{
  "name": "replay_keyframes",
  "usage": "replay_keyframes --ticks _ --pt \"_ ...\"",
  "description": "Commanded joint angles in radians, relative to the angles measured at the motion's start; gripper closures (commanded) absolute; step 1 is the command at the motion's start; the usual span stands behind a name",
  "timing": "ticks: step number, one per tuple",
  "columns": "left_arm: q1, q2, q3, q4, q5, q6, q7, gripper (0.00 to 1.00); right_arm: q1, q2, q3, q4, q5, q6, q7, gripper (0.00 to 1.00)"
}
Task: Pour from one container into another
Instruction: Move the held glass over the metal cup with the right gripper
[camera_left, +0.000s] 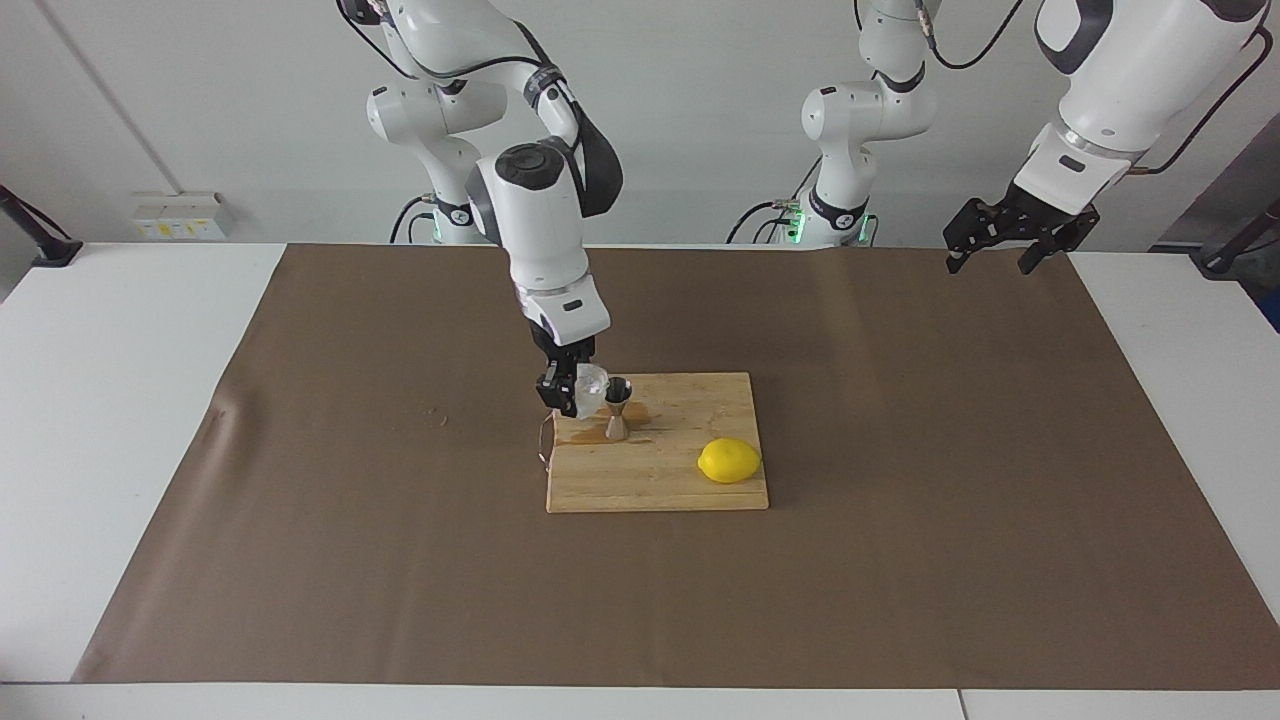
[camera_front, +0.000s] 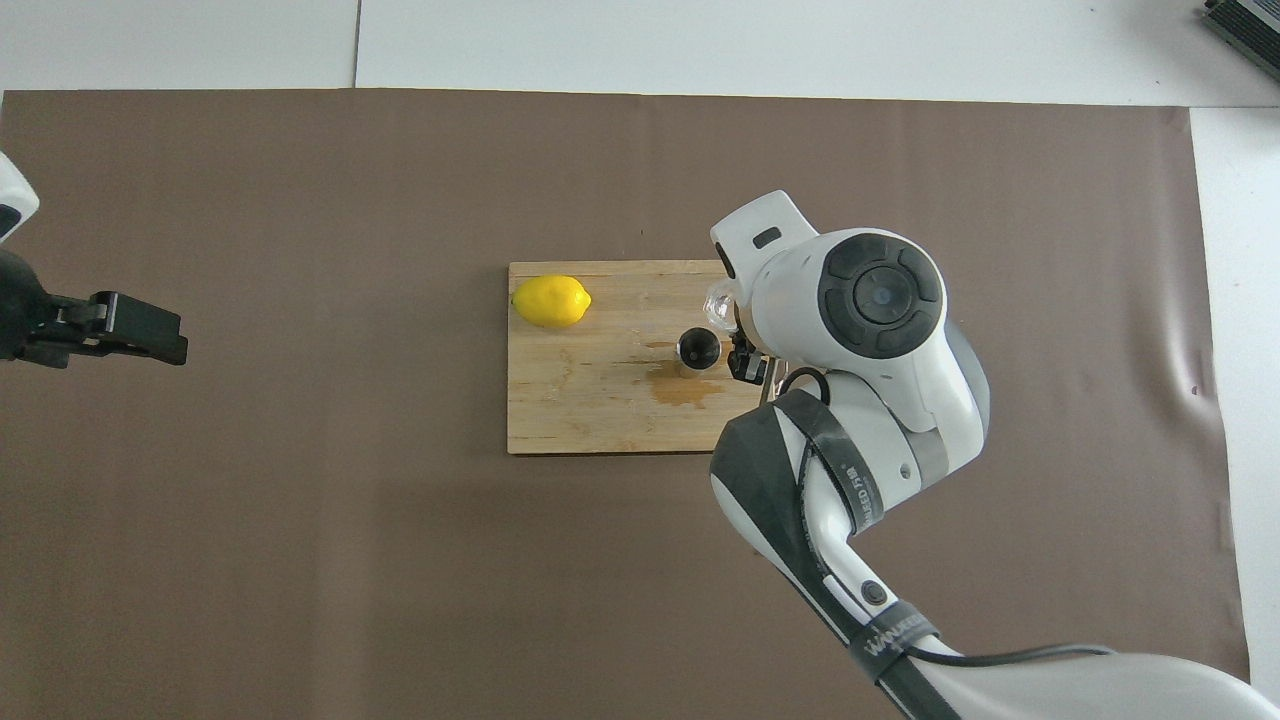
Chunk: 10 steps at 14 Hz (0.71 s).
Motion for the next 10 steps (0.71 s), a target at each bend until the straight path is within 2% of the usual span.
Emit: replay_keyframes --ticks 1,7,10 --pt "0.001 -0.032 0.005 -0.032 -0.009 -0.003 -0.008 0.0 0.009 0.028 -0.001 0.033 -0.101 -0.034 0.016 0.96" --pt "0.001 -0.032 0.004 -0.032 -0.009 -0.003 -0.008 0.0 0.044 0.025 -0.001 0.022 -0.236 -0.06 -0.003 0.95" --pt "0.001 -0.032 0.004 -0.032 -0.009 -0.003 -0.008 0.0 0.061 0.02 -0.001 0.019 -0.278 -0.085 -0.079 0.96"
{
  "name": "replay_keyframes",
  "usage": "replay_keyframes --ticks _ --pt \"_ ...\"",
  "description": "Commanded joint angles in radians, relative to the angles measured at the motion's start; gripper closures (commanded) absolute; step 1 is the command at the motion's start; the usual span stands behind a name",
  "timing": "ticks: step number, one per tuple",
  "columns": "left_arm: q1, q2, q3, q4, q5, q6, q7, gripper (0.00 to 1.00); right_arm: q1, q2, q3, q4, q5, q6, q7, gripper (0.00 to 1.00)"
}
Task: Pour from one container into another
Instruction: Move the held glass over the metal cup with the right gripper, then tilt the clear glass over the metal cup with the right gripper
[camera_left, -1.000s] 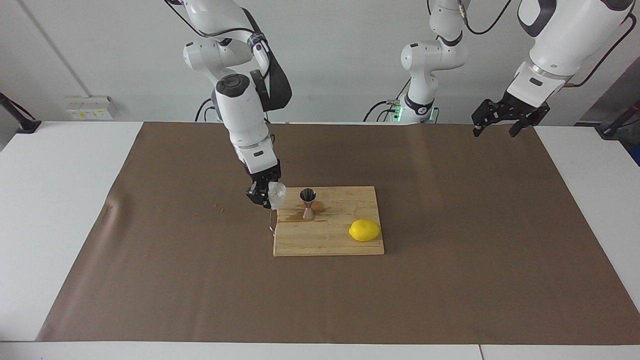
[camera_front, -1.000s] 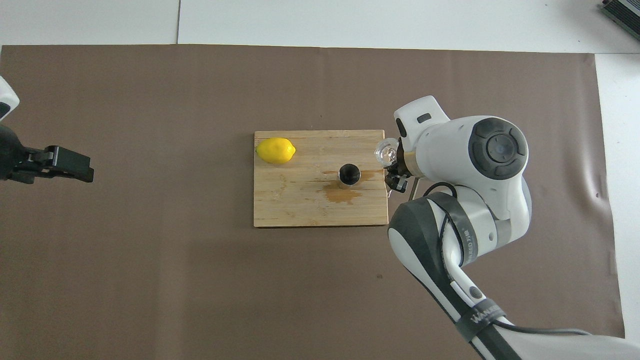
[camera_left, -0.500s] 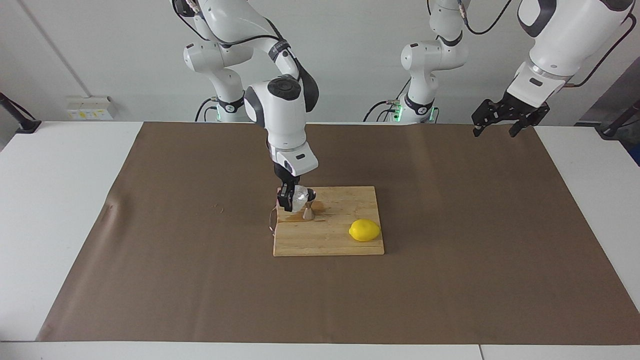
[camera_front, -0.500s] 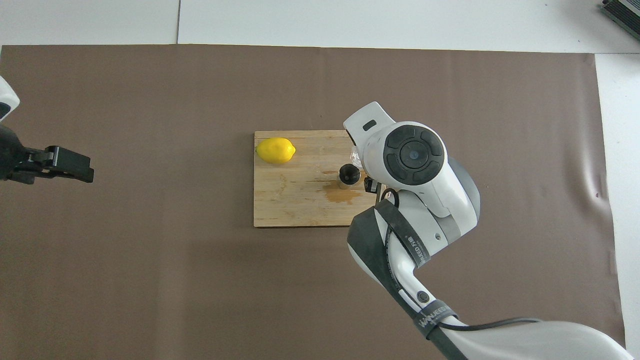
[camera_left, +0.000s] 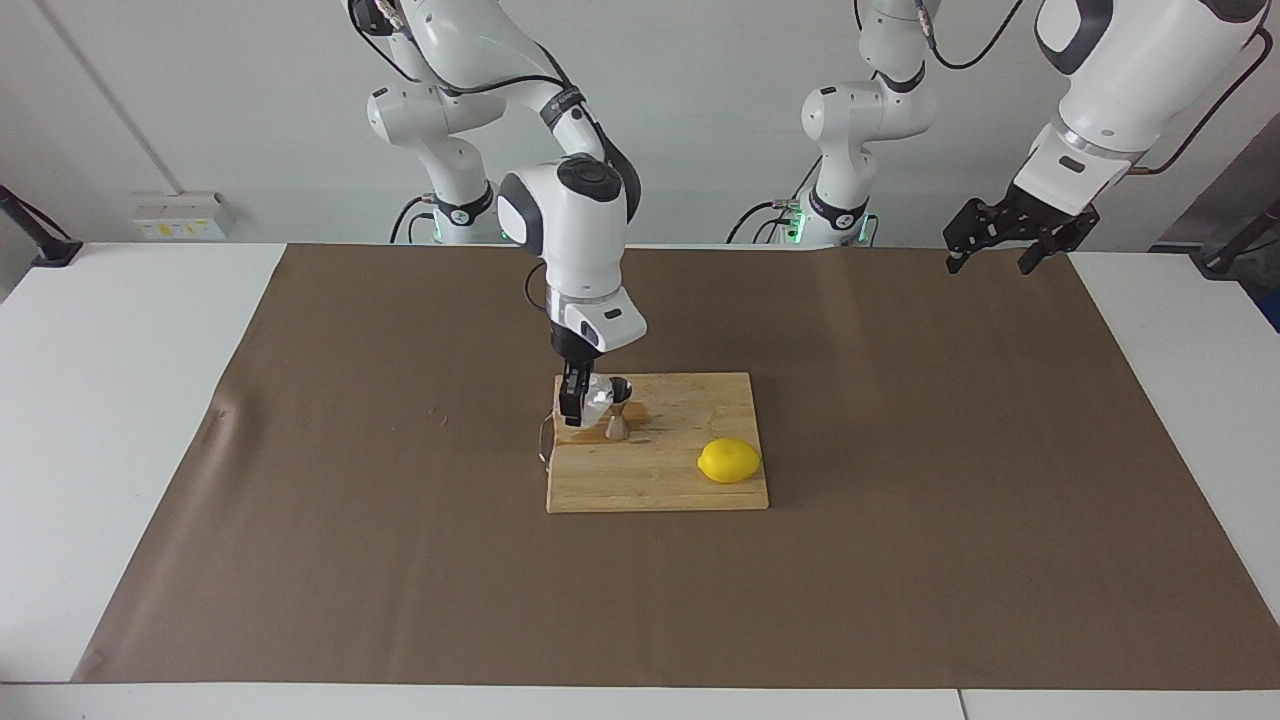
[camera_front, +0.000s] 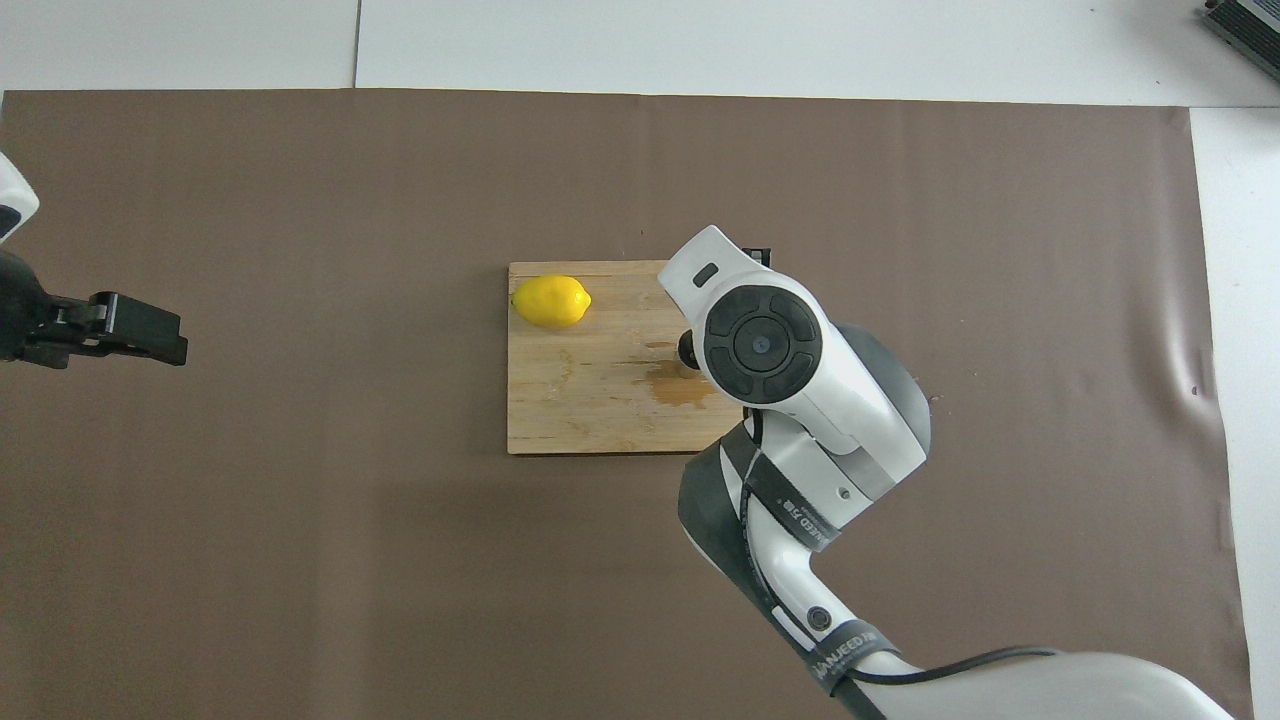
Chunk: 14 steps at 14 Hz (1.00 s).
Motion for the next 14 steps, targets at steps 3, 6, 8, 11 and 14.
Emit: replay_keyframes --ticks 3,6,8,11,14 --pt "0.001 -0.031 0.005 -0.031 -0.009 -0.003 -0.008 0.0 0.026 -0.009 0.0 0.015 -0.133 -0.037 -0.087 0.96" --pt "0.001 -0.031 0.005 -0.031 -0.009 -0.003 -0.008 0.0 0.037 -0.009 0.0 0.015 -0.169 -0.029 -0.102 0.96" --pt "0.001 -0.031 0.003 -0.031 -0.009 -0.003 -0.008 0.0 0.039 -0.011 0.0 0.015 -0.189 -0.029 -0.102 0.95" --pt "0.001 -0.031 0.005 -0.031 -0.009 -0.003 -0.008 0.0 0.043 -0.021 0.008 -0.005 -0.236 -0.029 -0.101 0.96" --pt "0.001 -0.031 0.003 -0.031 -0.009 -0.004 -0.008 0.0 0.06 -0.034 0.008 -0.025 -0.302 -0.034 -0.099 0.96"
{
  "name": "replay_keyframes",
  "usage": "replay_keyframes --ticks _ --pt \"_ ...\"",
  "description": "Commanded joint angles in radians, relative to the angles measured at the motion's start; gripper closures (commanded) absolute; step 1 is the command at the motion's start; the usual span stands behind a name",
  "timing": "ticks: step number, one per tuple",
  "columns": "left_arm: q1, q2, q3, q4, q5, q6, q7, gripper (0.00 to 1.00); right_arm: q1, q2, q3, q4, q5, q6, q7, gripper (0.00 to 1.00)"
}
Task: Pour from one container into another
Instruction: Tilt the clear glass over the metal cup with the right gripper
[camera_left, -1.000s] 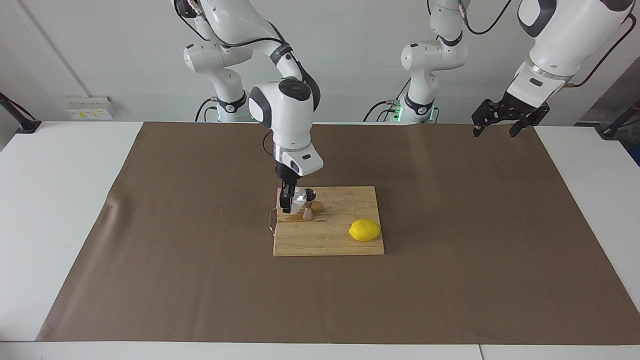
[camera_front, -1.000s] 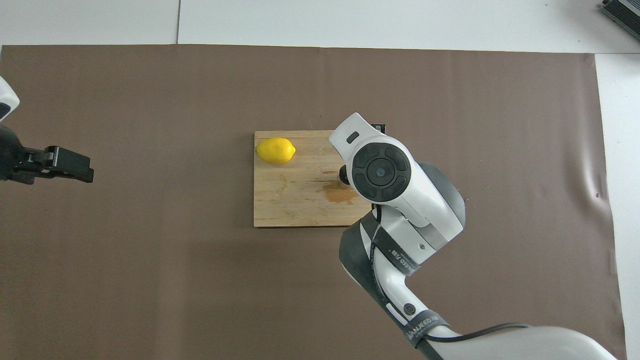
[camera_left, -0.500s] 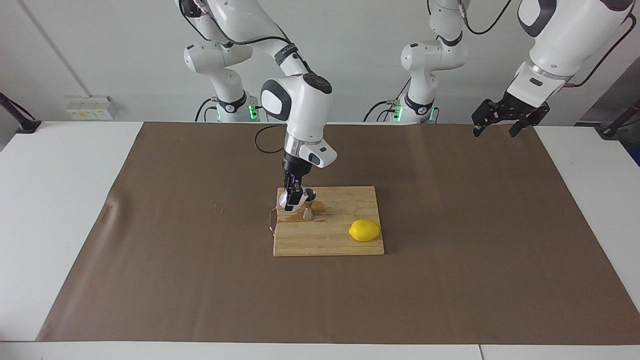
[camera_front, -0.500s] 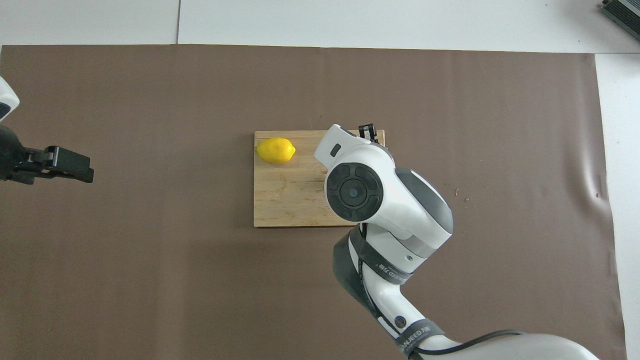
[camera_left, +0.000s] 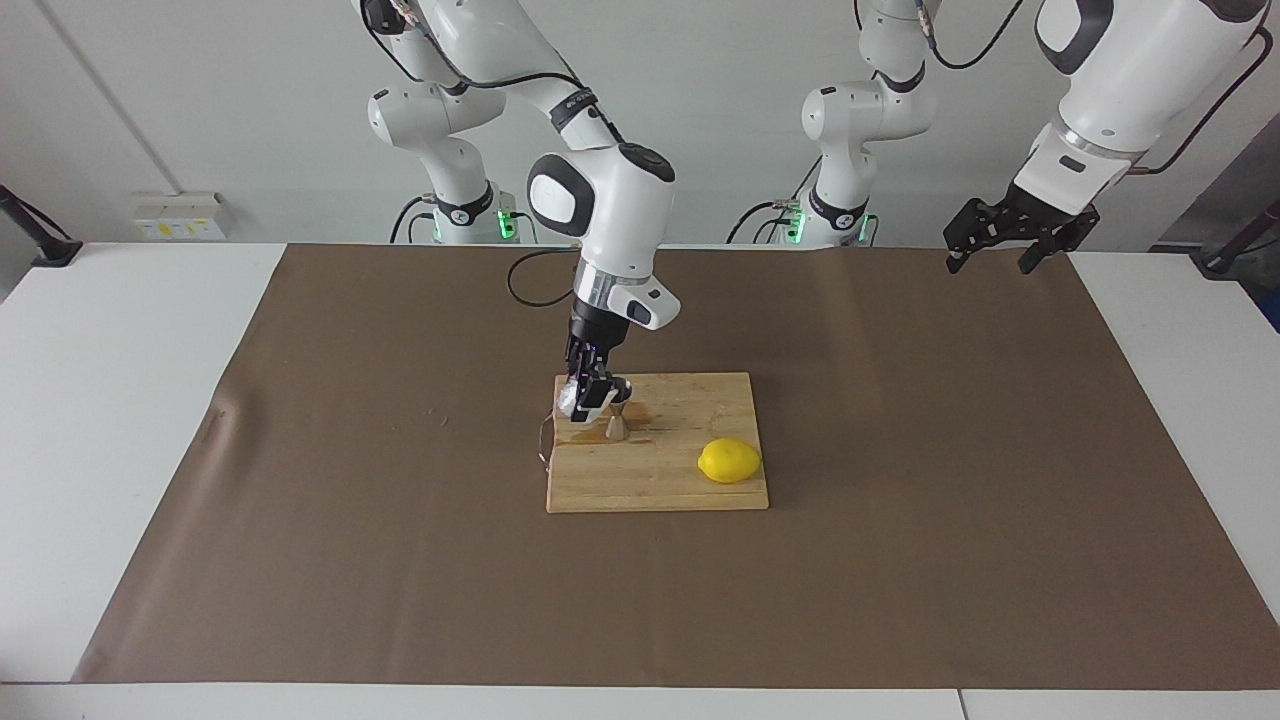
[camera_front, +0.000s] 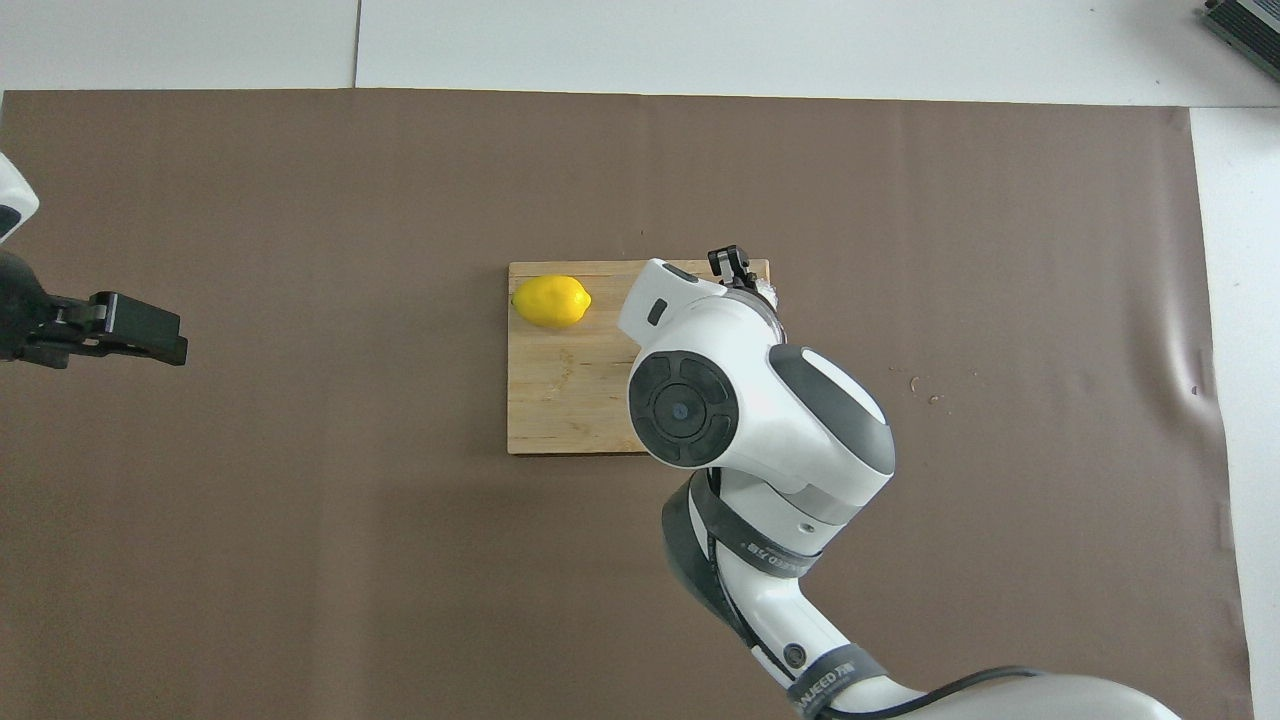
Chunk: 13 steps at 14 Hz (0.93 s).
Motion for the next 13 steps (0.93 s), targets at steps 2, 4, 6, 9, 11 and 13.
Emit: replay_keyframes --ticks 2,4,6,9,11,13 --pt "0.001 -0.031 0.003 -0.031 -0.009 -0.004 -0.008 0.0 0.006 -0.032 0.006 -0.036 -0.063 -0.015 -0.017 0.95" --pt "0.001 -0.031 0.003 -0.031 -0.009 -0.003 -0.008 0.0 0.008 -0.034 0.006 -0.037 -0.092 -0.012 -0.017 0.95" --pt "0.001 -0.031 0.003 -0.031 -0.009 -0.003 -0.008 0.0 0.009 -0.039 0.006 -0.042 -0.112 -0.015 -0.018 0.95" --pt "0.001 -0.031 0.003 -0.031 -0.009 -0.003 -0.008 0.0 0.015 -0.048 0.006 -0.063 -0.149 -0.006 -0.017 0.95" --pt "0.001 -0.031 0.003 -0.031 -0.009 -0.003 -0.008 0.0 0.015 -0.049 0.006 -0.07 -0.166 -0.003 -0.017 0.95" --pt "0.001 -0.031 0.005 -0.031 -0.009 -0.003 -0.008 0.0 0.017 -0.049 0.006 -0.071 -0.175 -0.001 -0.012 0.95"
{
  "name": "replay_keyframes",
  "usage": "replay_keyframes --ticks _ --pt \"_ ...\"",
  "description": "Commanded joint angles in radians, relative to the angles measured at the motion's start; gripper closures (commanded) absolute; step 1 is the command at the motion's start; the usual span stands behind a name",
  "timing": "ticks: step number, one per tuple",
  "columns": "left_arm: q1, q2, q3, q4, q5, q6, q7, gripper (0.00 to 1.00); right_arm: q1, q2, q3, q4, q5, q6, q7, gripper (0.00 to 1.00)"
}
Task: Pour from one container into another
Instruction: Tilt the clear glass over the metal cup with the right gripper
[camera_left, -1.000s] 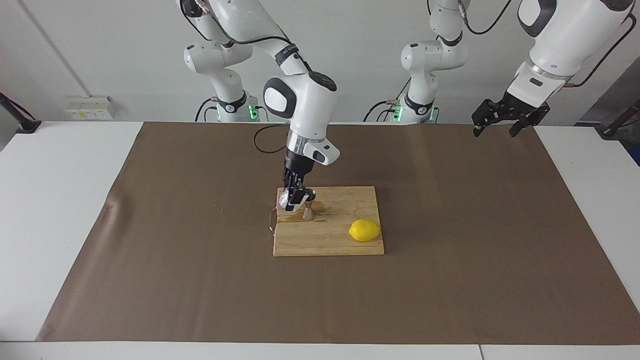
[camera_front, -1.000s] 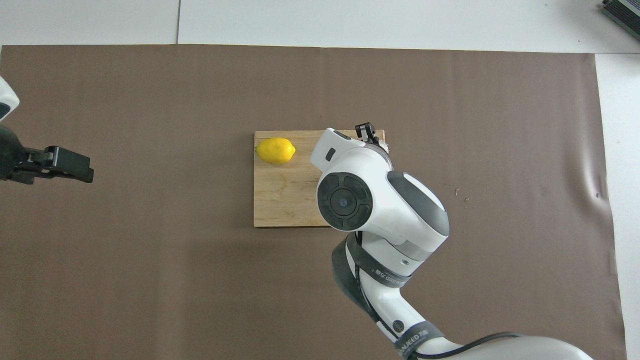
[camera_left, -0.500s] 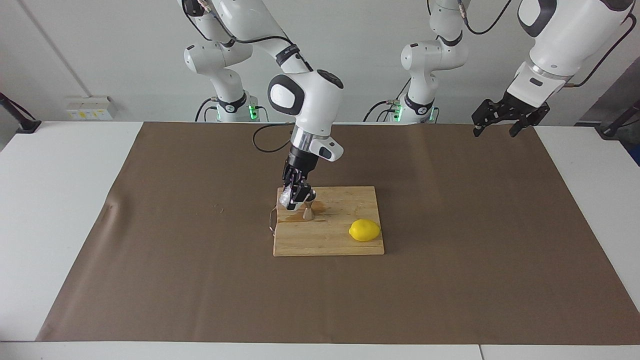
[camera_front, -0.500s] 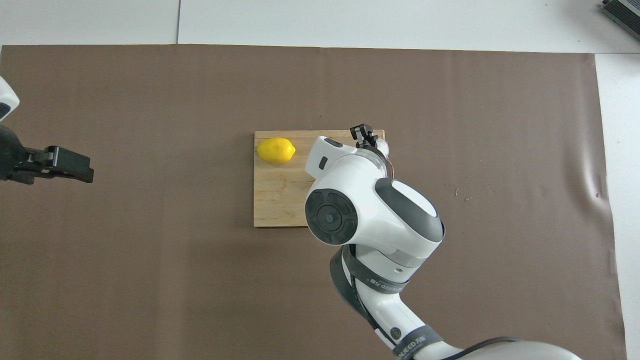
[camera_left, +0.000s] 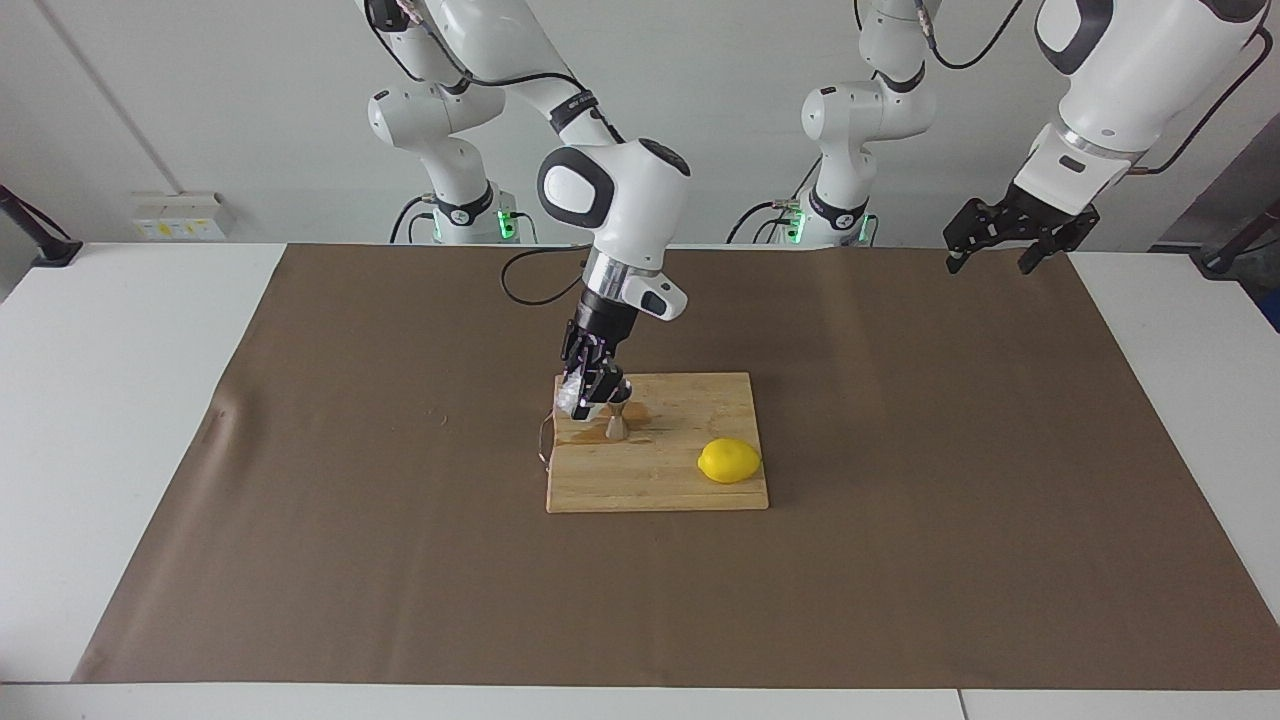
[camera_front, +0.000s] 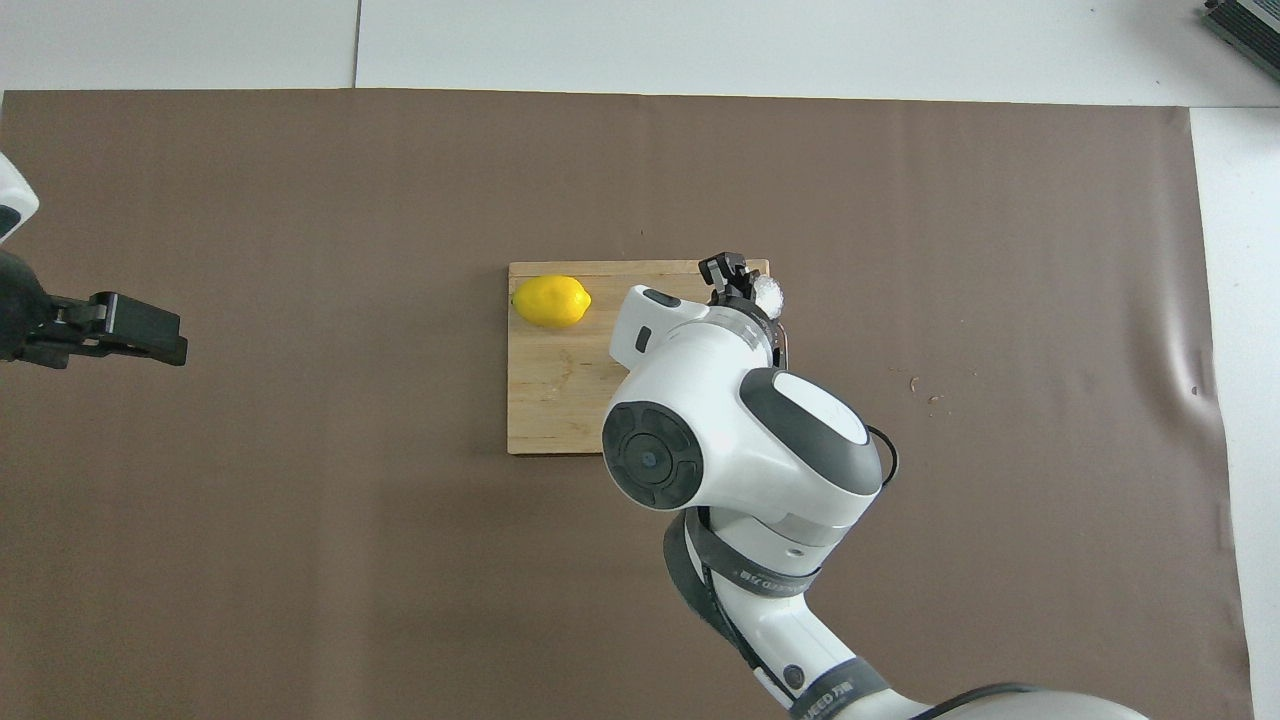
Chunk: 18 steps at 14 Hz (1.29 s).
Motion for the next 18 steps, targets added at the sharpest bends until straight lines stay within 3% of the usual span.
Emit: replay_keyframes --ticks 1,18 --pt "0.001 -0.031 0.003 -0.031 -0.009 -0.003 -0.008 0.0 -0.003 -0.032 0.005 -0.034 -0.032 0.003 -0.011 0.95" --pt "0.001 -0.031 0.005 -0.031 -0.009 -0.003 -0.008 0.0 -0.003 -0.027 0.019 -0.025 -0.01 0.021 0.019 0.95"
